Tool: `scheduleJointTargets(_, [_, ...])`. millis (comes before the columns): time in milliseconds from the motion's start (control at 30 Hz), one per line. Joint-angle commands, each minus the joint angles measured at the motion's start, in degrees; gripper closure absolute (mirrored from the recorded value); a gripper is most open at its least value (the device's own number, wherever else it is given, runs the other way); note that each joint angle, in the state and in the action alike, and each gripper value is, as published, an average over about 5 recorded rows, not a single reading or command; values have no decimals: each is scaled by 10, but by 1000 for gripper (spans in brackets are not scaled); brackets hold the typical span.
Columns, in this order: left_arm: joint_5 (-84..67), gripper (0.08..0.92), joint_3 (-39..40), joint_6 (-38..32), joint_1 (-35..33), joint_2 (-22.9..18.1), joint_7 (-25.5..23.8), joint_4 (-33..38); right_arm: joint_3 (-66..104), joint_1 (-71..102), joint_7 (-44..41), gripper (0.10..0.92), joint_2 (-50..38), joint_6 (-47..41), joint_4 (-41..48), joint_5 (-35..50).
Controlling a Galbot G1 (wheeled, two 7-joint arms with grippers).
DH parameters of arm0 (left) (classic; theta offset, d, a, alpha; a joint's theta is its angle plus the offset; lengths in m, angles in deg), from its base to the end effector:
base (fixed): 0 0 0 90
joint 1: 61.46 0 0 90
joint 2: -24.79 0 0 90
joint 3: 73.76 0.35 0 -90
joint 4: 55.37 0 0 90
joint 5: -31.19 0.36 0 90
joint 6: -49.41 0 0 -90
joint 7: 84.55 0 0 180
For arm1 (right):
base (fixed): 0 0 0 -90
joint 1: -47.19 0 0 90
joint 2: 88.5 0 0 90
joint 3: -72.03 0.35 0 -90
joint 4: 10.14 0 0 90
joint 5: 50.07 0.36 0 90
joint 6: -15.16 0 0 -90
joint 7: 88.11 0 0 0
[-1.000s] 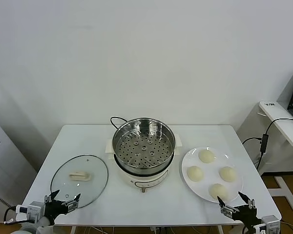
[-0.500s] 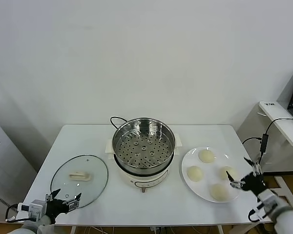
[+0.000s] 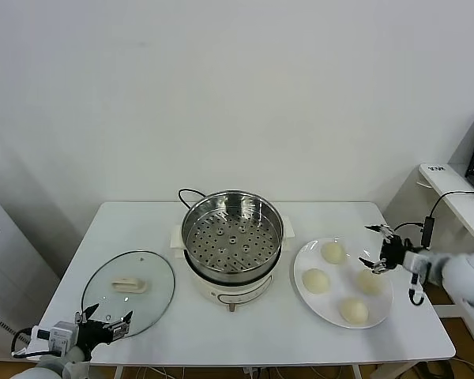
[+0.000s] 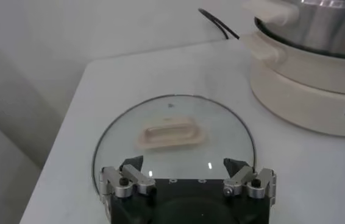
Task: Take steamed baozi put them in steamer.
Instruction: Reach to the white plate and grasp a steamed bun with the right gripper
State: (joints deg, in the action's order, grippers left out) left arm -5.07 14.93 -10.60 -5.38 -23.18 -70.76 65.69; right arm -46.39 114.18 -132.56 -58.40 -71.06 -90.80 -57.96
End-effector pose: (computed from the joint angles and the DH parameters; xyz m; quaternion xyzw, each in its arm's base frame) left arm 0.1904 0.1152 -0.2694 -0.0493 -0.9426 -0.0850 0.3192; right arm 0.4248 -0.2686 -0.2010 0.3898 -0.7164 0.5393 0.2097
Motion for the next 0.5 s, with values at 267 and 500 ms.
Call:
scheduleJointTargets(267, [4,177,-2,6,1,-4,0,-3,-459,-436,-194,203,100,36,264,49])
scheduleJointTargets(500, [7,177,-4,7,0,-3,0,-4,-467,-428,-188,203,175,38,324,53])
